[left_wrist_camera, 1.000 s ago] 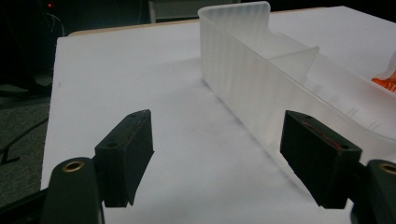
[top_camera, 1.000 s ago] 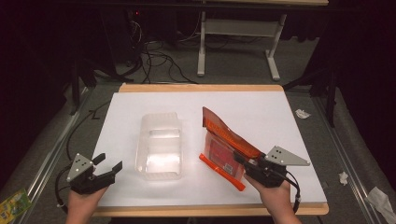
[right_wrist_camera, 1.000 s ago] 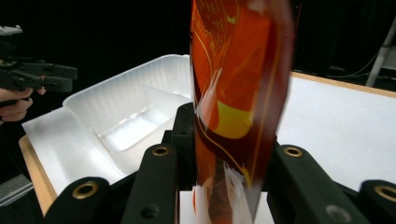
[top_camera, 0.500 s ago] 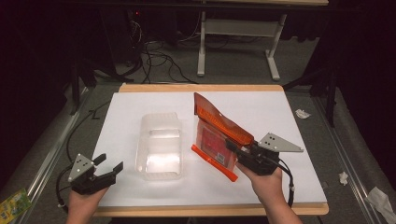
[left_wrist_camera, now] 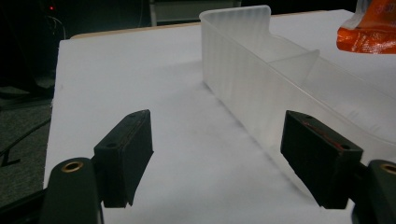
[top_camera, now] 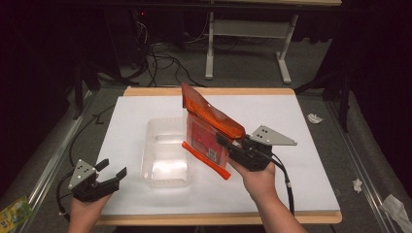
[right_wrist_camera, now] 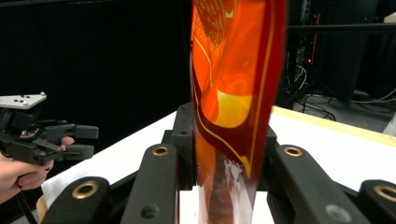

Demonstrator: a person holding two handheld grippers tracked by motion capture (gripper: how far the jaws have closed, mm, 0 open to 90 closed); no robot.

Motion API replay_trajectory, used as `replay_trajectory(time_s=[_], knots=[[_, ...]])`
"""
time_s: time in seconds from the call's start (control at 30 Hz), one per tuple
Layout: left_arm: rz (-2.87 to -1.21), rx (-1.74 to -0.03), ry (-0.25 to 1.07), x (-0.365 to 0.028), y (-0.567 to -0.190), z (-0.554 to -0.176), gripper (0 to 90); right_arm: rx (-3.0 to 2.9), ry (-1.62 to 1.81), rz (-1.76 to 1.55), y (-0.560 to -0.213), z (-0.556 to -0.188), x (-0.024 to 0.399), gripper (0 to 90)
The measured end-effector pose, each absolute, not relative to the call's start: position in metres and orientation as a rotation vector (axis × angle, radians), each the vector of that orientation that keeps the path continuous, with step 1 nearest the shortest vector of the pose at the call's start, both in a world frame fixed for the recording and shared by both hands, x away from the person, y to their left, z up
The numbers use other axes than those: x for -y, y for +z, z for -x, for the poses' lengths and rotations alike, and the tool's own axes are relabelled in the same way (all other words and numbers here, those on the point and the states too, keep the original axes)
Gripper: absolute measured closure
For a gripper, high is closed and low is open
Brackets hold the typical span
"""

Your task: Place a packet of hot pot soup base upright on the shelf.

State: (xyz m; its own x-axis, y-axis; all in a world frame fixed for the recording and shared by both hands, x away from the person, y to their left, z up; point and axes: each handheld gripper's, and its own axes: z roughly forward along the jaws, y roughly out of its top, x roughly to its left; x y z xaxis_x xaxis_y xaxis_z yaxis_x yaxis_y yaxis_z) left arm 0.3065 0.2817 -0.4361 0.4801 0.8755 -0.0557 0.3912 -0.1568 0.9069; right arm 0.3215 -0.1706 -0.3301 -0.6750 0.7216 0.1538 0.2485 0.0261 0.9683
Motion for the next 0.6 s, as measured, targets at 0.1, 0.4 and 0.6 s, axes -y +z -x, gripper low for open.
replay_trajectory(time_s=[0.1,0.4,0.6], knots=[[-1.752,-1.079,0.619,-0.281,-0.436,-0.307,26.0,-1.934,1.684,-0.976,-0.328,-0.325,0.16,72.6],[-1.748,-1.074,0.618,-0.281,-0.436,-0.307,25.9,-1.946,1.712,-0.968,-0.329,-0.335,0.132,72.6],[-1.73,-1.068,0.62,-0.283,-0.435,-0.306,25.8,-1.948,1.716,-0.967,-0.333,-0.343,0.114,72.6]])
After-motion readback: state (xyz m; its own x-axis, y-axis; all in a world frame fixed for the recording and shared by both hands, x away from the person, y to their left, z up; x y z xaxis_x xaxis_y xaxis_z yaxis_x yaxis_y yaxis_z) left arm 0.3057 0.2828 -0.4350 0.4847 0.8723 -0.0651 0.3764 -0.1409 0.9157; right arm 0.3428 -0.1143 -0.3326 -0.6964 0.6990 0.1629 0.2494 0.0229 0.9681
